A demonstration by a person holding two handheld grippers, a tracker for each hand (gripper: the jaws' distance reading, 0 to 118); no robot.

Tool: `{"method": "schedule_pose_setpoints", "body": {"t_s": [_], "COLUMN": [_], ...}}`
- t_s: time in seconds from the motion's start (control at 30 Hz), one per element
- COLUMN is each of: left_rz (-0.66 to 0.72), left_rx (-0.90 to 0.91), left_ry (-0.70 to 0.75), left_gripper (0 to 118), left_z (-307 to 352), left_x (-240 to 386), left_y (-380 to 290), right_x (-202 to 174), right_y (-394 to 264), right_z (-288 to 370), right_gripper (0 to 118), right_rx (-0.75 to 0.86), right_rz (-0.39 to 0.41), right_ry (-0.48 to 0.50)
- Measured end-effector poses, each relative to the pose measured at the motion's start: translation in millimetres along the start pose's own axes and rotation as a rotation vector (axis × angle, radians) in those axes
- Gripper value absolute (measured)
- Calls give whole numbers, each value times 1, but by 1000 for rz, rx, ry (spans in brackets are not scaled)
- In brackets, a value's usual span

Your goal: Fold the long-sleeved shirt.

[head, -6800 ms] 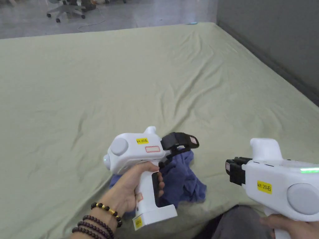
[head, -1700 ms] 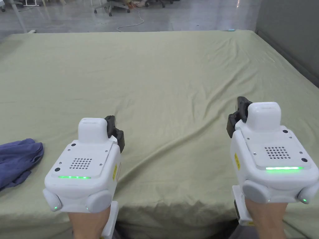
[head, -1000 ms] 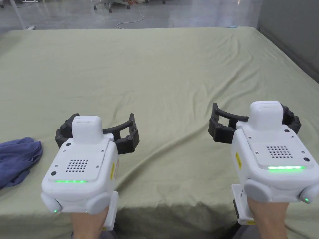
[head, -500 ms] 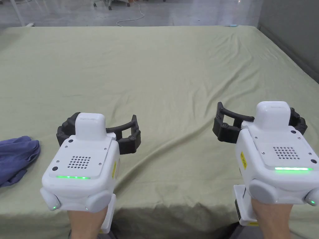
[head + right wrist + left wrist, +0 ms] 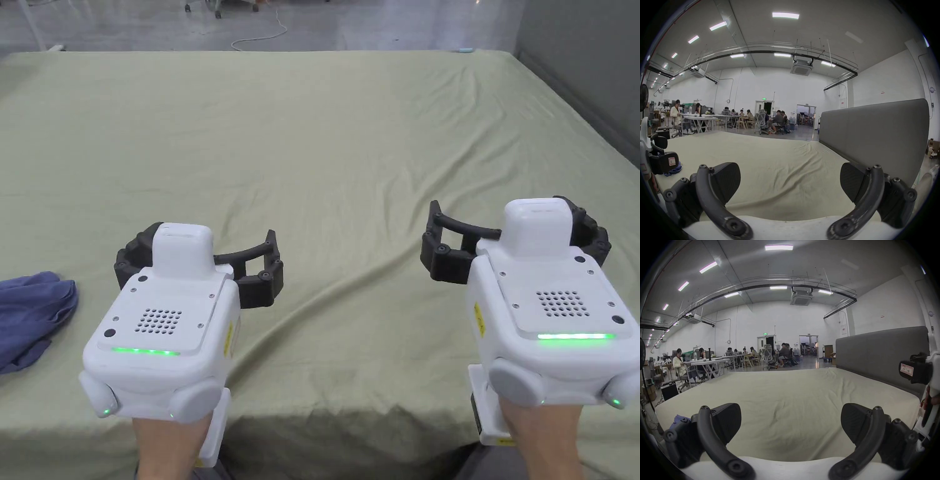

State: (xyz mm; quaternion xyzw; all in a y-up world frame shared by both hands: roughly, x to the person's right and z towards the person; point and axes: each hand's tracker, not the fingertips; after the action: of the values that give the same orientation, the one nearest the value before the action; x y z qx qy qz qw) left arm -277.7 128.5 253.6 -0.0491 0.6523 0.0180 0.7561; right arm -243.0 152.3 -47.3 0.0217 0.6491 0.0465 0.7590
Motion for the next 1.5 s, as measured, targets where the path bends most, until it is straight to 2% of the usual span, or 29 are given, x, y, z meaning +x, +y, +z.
{"method": "schedule_pose_setpoints", "body": {"t_s": [0.63, 0.77, 1.03, 1.13, 1.17, 1.27, 1.33, 1.4, 1.47, 1.5], "left_rz": [2, -2, 10, 5, 7, 10, 7, 6, 7, 10], "left_rx": [10, 7, 4, 9, 11, 12, 9, 5, 6, 9], "left_ry": [-27, -24, -16, -16, -15, -15, -14, -12, -11, -11], "left_gripper": [118, 118, 118, 118, 118, 118, 118, 118, 118, 118], "left_z": [1, 1, 3, 4, 5, 6, 5, 5, 6, 6], "left_x": [6, 6, 3, 3, 3, 3, 3, 3, 3, 3], "left_y": [4, 5, 5, 5, 6, 6, 6, 5, 5, 5], "right_x": [-1, 0, 0, 0, 1, -5, -3, 1, 0, 2], "right_y": [4, 3, 1, 2, 4, 1, -5, -3, 0, -2], "right_z": [0, 0, 0, 2, 1, -1, 2, 3, -1, -1], "right_gripper": [118, 118, 118, 118, 118, 118, 118, 118, 118, 118], "right_rx": [-1, 10, 12, 19, 13, 6, 83, 33, -26, 1], "right_rz": [-15, -1, 22, -21, -19, 63, 22, -42, -20, -21], "right_ry": [1, -53, -15, 10, 52, -39, -45, -7, -47, -30]}}
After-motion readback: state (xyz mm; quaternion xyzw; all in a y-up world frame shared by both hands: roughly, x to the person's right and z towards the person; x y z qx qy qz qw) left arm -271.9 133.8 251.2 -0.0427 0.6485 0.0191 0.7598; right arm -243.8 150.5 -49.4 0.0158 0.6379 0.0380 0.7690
